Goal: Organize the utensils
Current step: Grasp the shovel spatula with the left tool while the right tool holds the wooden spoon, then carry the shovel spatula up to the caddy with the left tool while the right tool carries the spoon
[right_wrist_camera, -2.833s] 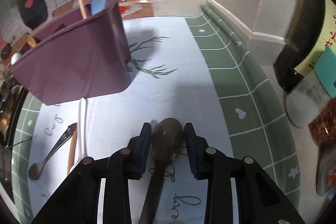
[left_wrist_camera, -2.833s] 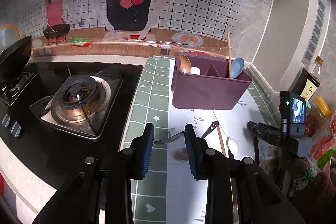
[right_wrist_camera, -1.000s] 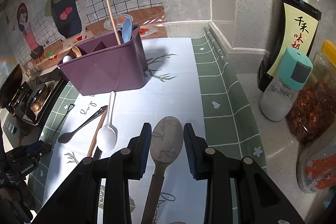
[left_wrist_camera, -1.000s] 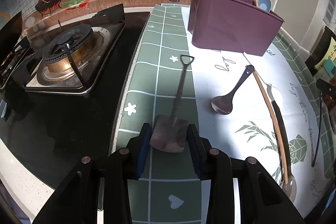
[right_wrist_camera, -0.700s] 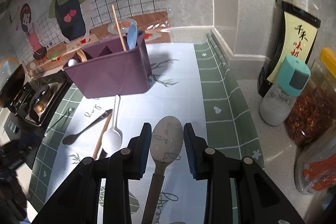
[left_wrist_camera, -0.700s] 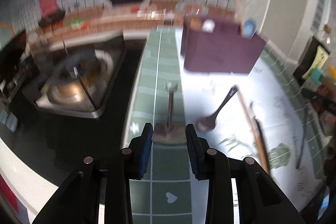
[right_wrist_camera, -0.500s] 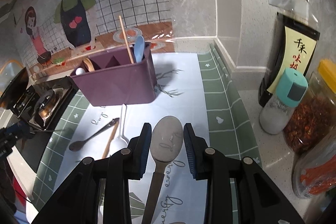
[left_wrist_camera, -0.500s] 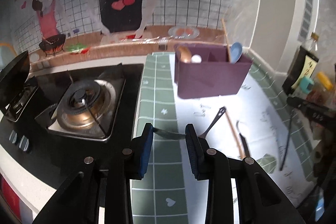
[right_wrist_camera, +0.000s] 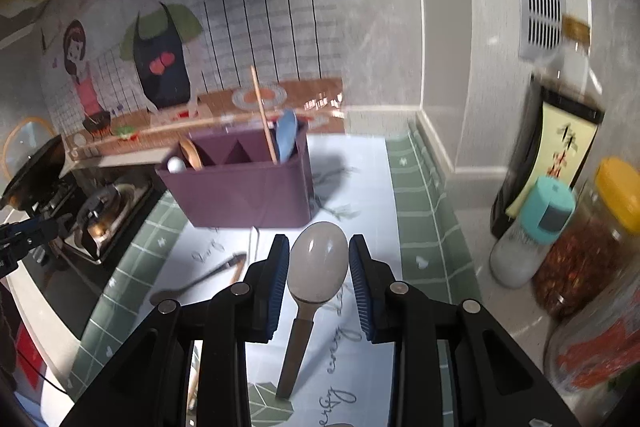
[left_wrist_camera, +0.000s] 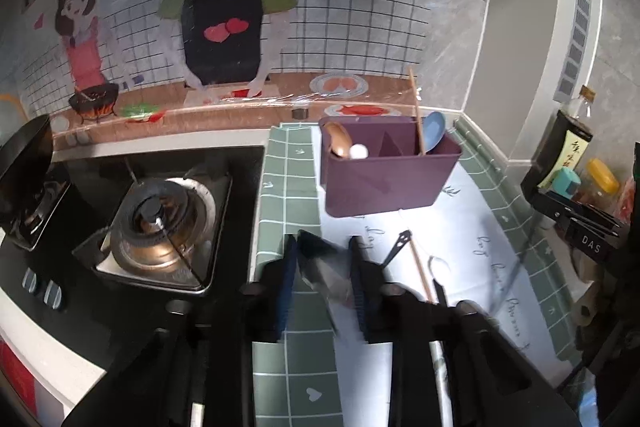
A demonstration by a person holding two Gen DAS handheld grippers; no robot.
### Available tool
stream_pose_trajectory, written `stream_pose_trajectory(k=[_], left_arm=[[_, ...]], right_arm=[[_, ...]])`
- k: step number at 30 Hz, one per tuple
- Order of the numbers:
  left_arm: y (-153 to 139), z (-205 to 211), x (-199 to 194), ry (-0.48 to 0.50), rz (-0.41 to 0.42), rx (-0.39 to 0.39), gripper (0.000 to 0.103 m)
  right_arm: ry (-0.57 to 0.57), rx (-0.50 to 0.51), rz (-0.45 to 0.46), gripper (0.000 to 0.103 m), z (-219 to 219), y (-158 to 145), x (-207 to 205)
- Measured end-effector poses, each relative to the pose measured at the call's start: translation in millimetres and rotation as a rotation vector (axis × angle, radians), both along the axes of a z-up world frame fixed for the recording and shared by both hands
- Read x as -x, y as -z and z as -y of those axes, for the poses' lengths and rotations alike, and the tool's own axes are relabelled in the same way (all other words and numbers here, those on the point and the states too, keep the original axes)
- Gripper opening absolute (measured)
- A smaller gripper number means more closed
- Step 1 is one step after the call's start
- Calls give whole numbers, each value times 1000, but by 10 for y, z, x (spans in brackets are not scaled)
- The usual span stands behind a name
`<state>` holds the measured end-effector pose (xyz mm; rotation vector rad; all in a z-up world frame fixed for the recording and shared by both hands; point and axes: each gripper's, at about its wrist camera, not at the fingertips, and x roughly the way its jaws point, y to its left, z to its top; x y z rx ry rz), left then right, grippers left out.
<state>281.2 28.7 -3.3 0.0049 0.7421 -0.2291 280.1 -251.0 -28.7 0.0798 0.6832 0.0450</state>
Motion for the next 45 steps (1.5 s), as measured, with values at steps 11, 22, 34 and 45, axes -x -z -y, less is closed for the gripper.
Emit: stream_pose_trajectory(k=[11,22,34,45], left_arm=[[-382,-144,-210,-2,18,79,9],[811,-424,-315,-41,-284,169,34],[1276,-456,-268,-60,-335,154,38],[1311,-496,-352,-46,-353,151,44]], right_arm=[[-62,18,118,4,-135,-532,-104],[-339,-25,-174,34,-381,252,-433],[-504,122,-291,32,-874,938,-1168],[-420,-72,-366,34,-366,1100,-1375]])
